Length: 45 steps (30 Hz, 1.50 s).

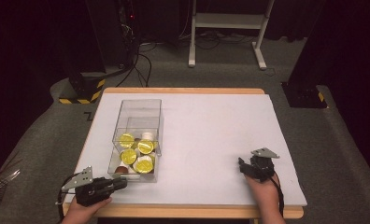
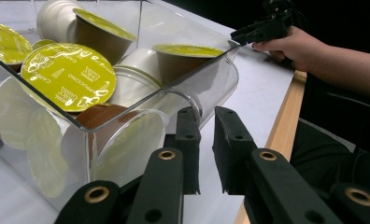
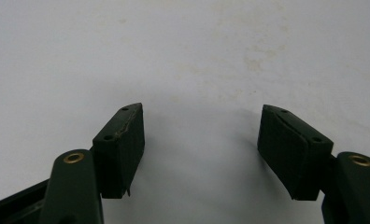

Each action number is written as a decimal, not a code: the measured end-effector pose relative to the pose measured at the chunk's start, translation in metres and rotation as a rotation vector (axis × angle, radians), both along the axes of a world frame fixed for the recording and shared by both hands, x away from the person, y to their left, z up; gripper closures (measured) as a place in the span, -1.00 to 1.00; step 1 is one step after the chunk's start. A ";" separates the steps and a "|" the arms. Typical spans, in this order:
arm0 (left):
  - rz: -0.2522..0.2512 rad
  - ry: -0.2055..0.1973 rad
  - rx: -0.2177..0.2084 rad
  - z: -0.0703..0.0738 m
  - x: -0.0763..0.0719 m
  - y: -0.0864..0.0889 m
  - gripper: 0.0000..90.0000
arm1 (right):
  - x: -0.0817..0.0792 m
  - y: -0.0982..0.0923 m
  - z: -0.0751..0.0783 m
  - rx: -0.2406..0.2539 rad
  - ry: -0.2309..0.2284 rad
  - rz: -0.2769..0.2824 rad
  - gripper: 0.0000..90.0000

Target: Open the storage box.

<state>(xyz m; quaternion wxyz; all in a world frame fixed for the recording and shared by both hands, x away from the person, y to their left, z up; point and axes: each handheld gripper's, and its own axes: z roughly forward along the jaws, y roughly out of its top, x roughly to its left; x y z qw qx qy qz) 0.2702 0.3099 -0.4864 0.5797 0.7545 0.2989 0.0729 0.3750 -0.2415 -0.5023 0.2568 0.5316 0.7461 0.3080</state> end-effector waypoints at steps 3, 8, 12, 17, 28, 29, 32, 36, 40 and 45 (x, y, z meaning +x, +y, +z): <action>0.000 0.004 -0.011 -0.001 -0.001 0.001 0.79 | 0.000 0.000 0.000 0.001 0.000 0.000 -0.29; 0.004 0.001 -0.012 -0.001 -0.003 0.002 0.79 | 0.000 0.000 0.000 0.001 0.001 -0.001 -0.29; 0.011 -0.002 -0.007 -0.001 -0.004 0.001 0.77 | 0.000 0.000 0.000 0.000 -0.001 0.001 -0.29; 0.042 -0.011 -0.035 0.002 -0.005 0.009 0.70 | 0.000 0.000 0.000 -0.001 -0.001 0.001 -0.29; 0.083 -0.066 -0.050 0.011 -0.009 0.018 0.72 | 0.000 0.000 0.000 0.000 -0.001 0.000 -0.29; 0.089 -0.071 -0.052 0.013 -0.010 0.019 0.73 | 0.000 0.000 0.000 0.000 0.000 0.001 -0.29; 0.107 -0.085 -0.058 0.017 -0.010 0.021 0.76 | 0.000 0.000 0.000 0.000 -0.001 0.001 -0.29; 0.117 -0.105 -0.048 0.021 -0.008 0.022 0.77 | 0.000 0.000 0.000 0.000 0.000 0.001 -0.29; 0.129 -0.111 -0.042 0.025 -0.006 0.021 0.77 | 0.000 0.000 0.000 0.000 0.000 0.000 -0.29; 0.135 -0.115 -0.044 0.028 -0.003 0.020 0.77 | 0.000 0.000 0.000 -0.001 -0.001 0.002 -0.29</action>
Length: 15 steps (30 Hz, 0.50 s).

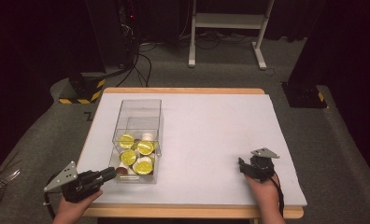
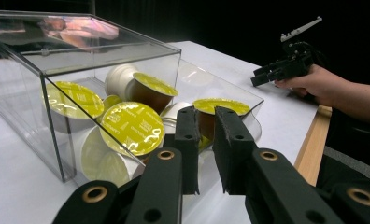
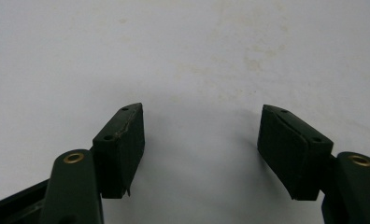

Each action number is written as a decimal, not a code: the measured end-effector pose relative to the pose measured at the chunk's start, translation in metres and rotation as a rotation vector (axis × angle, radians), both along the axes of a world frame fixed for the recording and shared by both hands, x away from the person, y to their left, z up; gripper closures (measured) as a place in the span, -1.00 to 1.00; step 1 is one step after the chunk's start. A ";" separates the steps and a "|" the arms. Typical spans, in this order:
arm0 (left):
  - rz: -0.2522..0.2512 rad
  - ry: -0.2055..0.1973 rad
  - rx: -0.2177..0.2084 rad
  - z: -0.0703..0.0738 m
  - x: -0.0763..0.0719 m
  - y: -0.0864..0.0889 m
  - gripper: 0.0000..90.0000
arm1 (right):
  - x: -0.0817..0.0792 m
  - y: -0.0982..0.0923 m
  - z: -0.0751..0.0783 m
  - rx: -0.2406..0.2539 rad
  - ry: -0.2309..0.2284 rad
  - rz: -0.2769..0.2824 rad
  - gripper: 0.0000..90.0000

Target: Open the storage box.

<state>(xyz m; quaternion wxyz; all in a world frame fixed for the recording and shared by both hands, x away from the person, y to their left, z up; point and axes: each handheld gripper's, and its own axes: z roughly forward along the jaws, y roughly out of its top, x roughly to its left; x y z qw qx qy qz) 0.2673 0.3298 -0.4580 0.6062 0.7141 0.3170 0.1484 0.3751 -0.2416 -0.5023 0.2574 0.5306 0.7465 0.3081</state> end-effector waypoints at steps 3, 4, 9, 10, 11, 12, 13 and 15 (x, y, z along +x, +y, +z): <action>0.006 -0.007 -0.004 0.003 0.002 -0.001 0.76 | 0.000 0.000 0.000 0.001 0.001 -0.001 -0.29; 0.007 -0.009 -0.003 0.004 0.003 -0.001 0.76 | 0.000 0.000 0.000 0.001 0.001 -0.001 -0.29; 0.008 -0.015 -0.004 0.008 0.006 -0.004 0.75 | 0.000 0.000 0.000 0.002 0.001 -0.001 -0.29; 0.008 -0.019 -0.001 0.009 0.007 -0.004 0.75 | 0.000 0.000 0.000 0.002 0.001 -0.001 -0.29; 0.014 -0.020 -0.005 0.011 0.009 -0.005 0.74 | 0.000 0.000 0.000 0.002 0.001 -0.001 -0.29; 0.014 -0.020 -0.005 0.011 0.009 -0.005 0.72 | 0.000 0.000 0.000 0.002 0.001 -0.001 -0.29; 0.019 -0.022 -0.004 0.012 0.009 -0.005 0.72 | 0.000 0.000 0.000 0.002 0.001 -0.001 -0.29; 0.046 -0.025 -0.002 0.015 0.012 -0.005 0.66 | 0.000 0.000 0.000 0.002 0.002 -0.002 -0.29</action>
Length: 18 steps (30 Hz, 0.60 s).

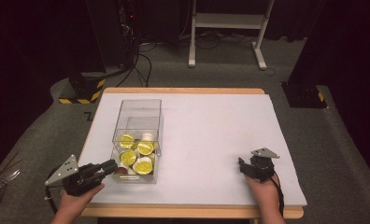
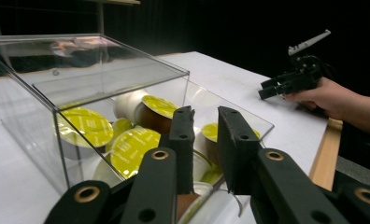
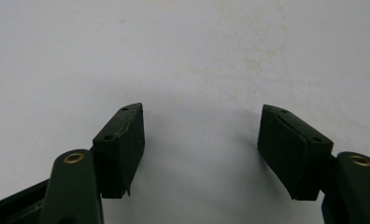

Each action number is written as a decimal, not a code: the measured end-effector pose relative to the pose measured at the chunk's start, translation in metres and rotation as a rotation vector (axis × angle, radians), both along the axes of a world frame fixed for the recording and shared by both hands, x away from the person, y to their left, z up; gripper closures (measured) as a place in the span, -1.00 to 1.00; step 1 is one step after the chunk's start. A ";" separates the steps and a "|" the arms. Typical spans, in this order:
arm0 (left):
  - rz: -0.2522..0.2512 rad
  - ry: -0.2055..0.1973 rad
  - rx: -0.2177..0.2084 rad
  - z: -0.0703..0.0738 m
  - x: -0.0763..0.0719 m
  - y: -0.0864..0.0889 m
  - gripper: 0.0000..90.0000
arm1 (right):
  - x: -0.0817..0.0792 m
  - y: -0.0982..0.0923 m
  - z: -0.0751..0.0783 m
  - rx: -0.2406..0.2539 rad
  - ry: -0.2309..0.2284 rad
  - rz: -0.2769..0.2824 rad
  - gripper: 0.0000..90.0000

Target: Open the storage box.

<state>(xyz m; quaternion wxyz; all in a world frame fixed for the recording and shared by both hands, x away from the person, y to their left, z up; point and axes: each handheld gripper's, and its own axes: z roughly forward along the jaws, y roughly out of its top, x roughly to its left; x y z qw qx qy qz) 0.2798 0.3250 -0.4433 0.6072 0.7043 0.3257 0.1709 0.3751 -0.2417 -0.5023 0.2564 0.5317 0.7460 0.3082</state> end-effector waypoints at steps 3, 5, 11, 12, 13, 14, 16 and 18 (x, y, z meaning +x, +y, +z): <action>0.028 -0.002 0.005 0.002 0.003 0.002 0.60 | 0.000 0.000 0.000 0.000 0.000 0.000 -0.29; 0.063 0.001 0.008 0.003 0.006 0.003 0.55 | 0.000 0.000 0.000 0.001 0.000 -0.001 -0.29; 0.151 -0.010 0.045 0.006 0.015 0.007 0.45 | 0.001 -0.001 0.000 0.011 0.005 0.004 -0.24; 0.170 -0.011 0.048 0.006 0.016 0.008 0.43 | 0.001 -0.001 0.000 0.013 0.004 0.003 -0.23; 0.190 -0.012 0.054 0.006 0.017 0.008 0.40 | 0.001 -0.001 0.000 0.015 0.006 0.006 -0.22; 0.229 -0.011 0.060 0.005 0.019 0.010 0.35 | 0.001 -0.001 0.000 0.021 0.009 0.011 -0.19; 0.271 -0.007 0.069 0.002 0.021 0.011 0.33 | 0.000 -0.001 0.001 0.020 0.007 0.030 -0.17; 0.300 0.001 0.072 -0.003 0.022 0.014 0.29 | -0.001 0.001 0.002 0.019 0.005 0.050 -0.13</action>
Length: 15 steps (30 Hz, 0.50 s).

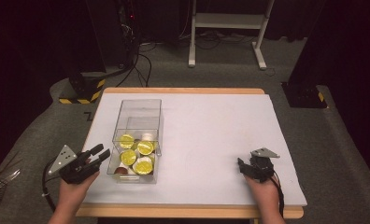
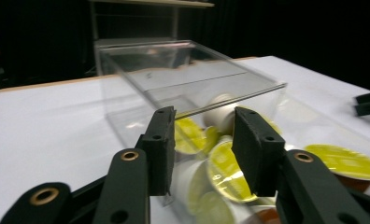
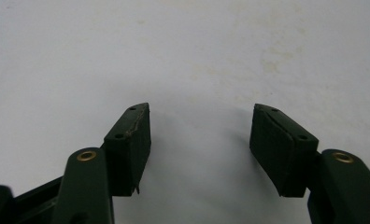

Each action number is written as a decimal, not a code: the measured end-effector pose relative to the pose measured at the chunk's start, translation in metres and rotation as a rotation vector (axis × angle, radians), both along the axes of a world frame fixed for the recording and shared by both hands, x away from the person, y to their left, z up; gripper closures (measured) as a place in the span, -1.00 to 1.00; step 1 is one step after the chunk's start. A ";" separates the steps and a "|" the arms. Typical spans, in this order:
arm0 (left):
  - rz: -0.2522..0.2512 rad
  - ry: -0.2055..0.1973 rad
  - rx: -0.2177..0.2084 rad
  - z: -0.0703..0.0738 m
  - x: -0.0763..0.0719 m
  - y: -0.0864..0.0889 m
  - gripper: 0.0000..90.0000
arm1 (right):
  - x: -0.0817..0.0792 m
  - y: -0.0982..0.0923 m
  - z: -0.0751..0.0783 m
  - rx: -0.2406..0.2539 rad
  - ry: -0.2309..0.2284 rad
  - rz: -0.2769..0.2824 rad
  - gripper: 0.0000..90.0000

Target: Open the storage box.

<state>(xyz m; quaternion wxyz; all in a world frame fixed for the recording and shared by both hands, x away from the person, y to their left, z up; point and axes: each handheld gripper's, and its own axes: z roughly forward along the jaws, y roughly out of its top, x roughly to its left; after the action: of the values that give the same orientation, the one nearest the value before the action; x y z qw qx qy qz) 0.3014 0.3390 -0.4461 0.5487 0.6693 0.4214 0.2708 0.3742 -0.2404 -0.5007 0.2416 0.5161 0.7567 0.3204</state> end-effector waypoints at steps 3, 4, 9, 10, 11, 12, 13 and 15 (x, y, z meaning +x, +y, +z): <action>0.017 0.011 0.010 -0.005 0.001 0.002 0.24 | -0.003 0.004 0.002 0.019 -0.002 0.034 -0.07; 0.037 0.021 0.020 -0.009 0.002 0.004 0.22 | -0.004 0.007 0.003 0.017 -0.004 0.045 -0.07; 0.080 0.046 0.024 -0.017 0.004 0.011 0.15 | -0.009 0.020 0.008 0.023 -0.022 0.099 -0.07; 0.083 0.049 0.019 -0.018 0.005 0.012 0.14 | -0.010 0.023 0.010 0.025 -0.028 0.111 -0.06; 0.087 0.053 0.016 -0.019 0.005 0.014 0.12 | -0.011 0.027 0.011 0.030 -0.033 0.128 -0.04; 0.096 0.056 0.015 -0.020 0.005 0.015 0.12 | -0.012 0.031 0.013 0.033 -0.040 0.148 -0.02; 0.096 0.056 0.015 -0.020 0.005 0.015 0.12 | -0.012 0.031 0.013 0.033 -0.040 0.148 -0.02; 0.108 0.065 0.019 -0.023 0.005 0.017 0.10 | -0.014 0.039 0.017 0.040 -0.055 0.185 0.00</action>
<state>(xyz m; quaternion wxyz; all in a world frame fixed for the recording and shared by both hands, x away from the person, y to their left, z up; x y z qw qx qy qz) 0.3064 0.3562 -0.4690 0.5131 0.6592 0.4720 0.2818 0.3600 -0.2011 -0.4832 0.2216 0.4396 0.7877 0.3704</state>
